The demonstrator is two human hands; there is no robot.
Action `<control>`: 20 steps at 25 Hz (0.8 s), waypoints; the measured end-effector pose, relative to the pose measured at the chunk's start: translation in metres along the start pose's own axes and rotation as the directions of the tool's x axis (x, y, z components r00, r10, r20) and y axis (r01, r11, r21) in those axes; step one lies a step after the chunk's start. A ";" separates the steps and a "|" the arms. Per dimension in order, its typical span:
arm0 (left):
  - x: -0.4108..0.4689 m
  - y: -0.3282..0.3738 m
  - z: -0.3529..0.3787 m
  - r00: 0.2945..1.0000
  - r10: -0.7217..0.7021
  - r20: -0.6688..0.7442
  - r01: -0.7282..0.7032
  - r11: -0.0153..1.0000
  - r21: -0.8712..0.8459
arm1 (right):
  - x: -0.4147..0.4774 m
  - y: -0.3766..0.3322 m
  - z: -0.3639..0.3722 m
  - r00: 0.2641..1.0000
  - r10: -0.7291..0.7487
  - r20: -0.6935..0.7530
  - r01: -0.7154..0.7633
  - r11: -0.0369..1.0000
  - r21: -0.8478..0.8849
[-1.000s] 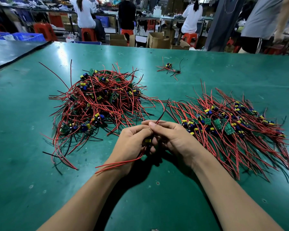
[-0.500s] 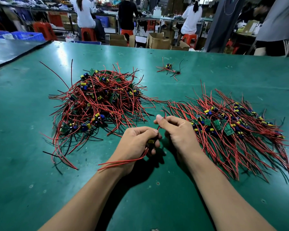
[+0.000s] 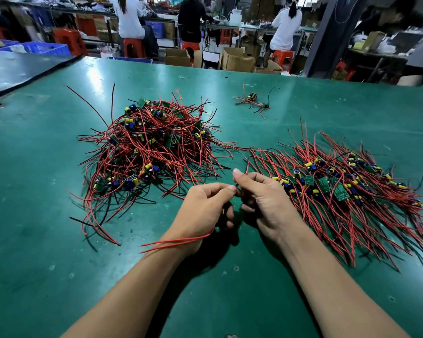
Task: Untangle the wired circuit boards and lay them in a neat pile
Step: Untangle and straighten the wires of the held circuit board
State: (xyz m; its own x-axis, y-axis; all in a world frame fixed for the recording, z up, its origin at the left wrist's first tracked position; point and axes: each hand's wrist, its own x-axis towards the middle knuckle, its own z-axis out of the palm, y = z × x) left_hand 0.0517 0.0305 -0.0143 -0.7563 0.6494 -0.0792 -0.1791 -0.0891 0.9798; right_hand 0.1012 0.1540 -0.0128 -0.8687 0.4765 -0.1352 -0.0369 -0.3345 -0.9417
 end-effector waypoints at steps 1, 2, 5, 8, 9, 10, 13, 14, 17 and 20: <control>0.000 0.000 0.000 1.000 0.004 -0.007 -0.004 1.000 -0.012 | -0.002 -0.001 0.000 0.999 0.012 0.046 -0.012 1.000 0.006; 0.000 0.000 -0.001 1.000 0.011 -0.008 -0.011 1.000 -0.018 | -0.004 -0.001 0.000 0.993 0.042 0.106 -0.043 0.999 0.015; -0.002 0.000 -0.002 0.999 0.042 0.018 -0.043 0.999 0.008 | -0.012 -0.002 0.002 0.958 0.115 0.261 -0.111 0.993 -0.031; -0.002 -0.002 -0.003 0.998 0.050 0.024 -0.051 0.998 0.033 | -0.013 -0.002 0.001 0.955 0.072 0.287 -0.048 0.995 -0.092; -0.002 -0.003 -0.004 0.998 0.050 0.030 -0.052 0.998 0.045 | -0.012 -0.001 -0.001 0.956 0.054 0.289 -0.033 0.997 -0.077; -0.001 -0.003 -0.005 0.998 0.049 0.042 -0.052 0.997 0.058 | -0.010 0.000 -0.003 0.958 0.039 0.285 -0.020 0.997 -0.068; -0.001 -0.004 -0.006 0.993 0.051 0.102 -0.061 0.993 0.096 | -0.003 0.001 -0.010 0.974 -0.017 0.226 0.067 0.974 -0.216; -0.001 -0.003 -0.007 0.992 0.050 0.118 -0.063 0.993 0.105 | -0.001 0.001 -0.011 0.977 -0.042 0.211 0.101 0.955 -0.277; -0.001 -0.002 -0.010 0.989 0.045 0.141 -0.060 0.993 0.105 | 0.003 0.004 -0.013 0.977 -0.108 0.183 0.167 0.924 -0.344; -0.001 -0.001 -0.011 0.990 0.039 0.137 -0.052 0.994 0.095 | 0.005 0.004 -0.012 0.969 -0.192 0.155 0.242 0.865 -0.441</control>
State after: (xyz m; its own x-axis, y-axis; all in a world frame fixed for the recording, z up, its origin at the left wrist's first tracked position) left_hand 0.0462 0.0216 -0.0173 -0.6696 0.7425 -0.0155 -0.0790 -0.0505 0.9956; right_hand 0.1029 0.1650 -0.0215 -0.9111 0.4004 0.0977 -0.0243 0.1843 -0.9826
